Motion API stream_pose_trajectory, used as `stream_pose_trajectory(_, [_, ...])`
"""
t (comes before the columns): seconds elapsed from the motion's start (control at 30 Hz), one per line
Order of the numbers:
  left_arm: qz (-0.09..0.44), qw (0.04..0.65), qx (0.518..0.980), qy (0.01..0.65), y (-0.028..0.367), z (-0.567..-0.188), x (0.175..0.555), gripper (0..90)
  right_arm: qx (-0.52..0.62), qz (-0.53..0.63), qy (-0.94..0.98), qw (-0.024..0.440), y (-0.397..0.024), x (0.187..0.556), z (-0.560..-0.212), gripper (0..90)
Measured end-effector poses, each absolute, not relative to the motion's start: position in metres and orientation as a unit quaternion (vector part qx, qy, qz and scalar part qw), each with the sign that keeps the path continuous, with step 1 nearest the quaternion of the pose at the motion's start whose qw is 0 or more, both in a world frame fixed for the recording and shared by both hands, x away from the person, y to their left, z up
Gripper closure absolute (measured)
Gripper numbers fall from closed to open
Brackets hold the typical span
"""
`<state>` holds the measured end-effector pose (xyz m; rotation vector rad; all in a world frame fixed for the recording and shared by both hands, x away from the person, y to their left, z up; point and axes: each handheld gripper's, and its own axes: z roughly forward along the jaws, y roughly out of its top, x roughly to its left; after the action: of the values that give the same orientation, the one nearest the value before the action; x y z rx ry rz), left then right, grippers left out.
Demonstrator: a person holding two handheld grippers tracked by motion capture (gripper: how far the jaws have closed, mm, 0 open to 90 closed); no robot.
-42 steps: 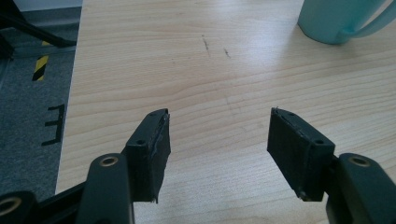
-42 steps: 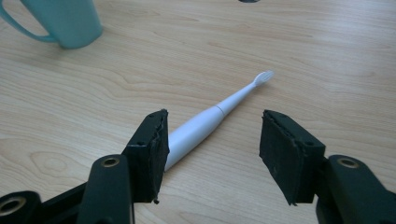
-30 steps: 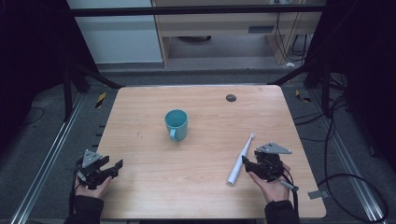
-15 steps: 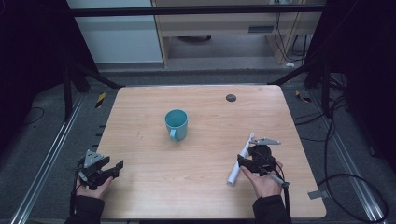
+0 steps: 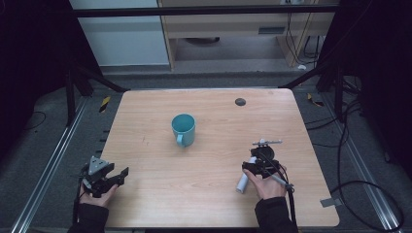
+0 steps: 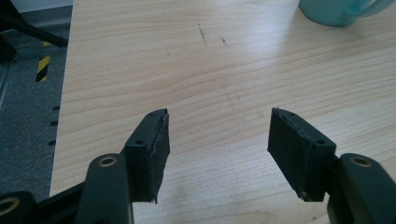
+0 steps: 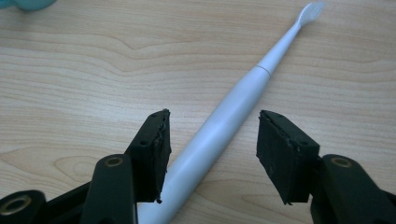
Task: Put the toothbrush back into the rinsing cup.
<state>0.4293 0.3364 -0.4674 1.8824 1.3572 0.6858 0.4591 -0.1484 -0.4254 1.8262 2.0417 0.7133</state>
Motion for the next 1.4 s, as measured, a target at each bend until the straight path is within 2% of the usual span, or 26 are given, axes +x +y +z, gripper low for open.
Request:
stream_pose_trajectory(0.5, [0.263, 0.354, 0.727, 0.527, 0.337, -0.469, 0.430, 37.7, 0.704, 0.172, 0.683, 0.090, -0.138, 0.483, -0.430, 49.6])
stream_pose_trajectory(0.73, [0.261, 0.353, 0.728, 0.526, 0.338, -0.469, 0.430, 37.6, 0.721, 0.128, 0.675, 0.090, -0.134, 0.493, -0.439, 51.8])
stream_pose_trajectory(0.97, [0.261, 0.353, 0.729, 0.526, 0.338, -0.469, 0.430, 37.6, 0.737, 0.107, 0.664, 0.068, -0.128, 0.503, -0.445, 52.4])
stream_pose_trajectory(1.4, [0.260, 0.353, 0.729, 0.526, 0.339, -0.469, 0.430, 37.5, 0.744, 0.080, 0.660, 0.074, -0.124, 0.514, -0.454, 55.2])
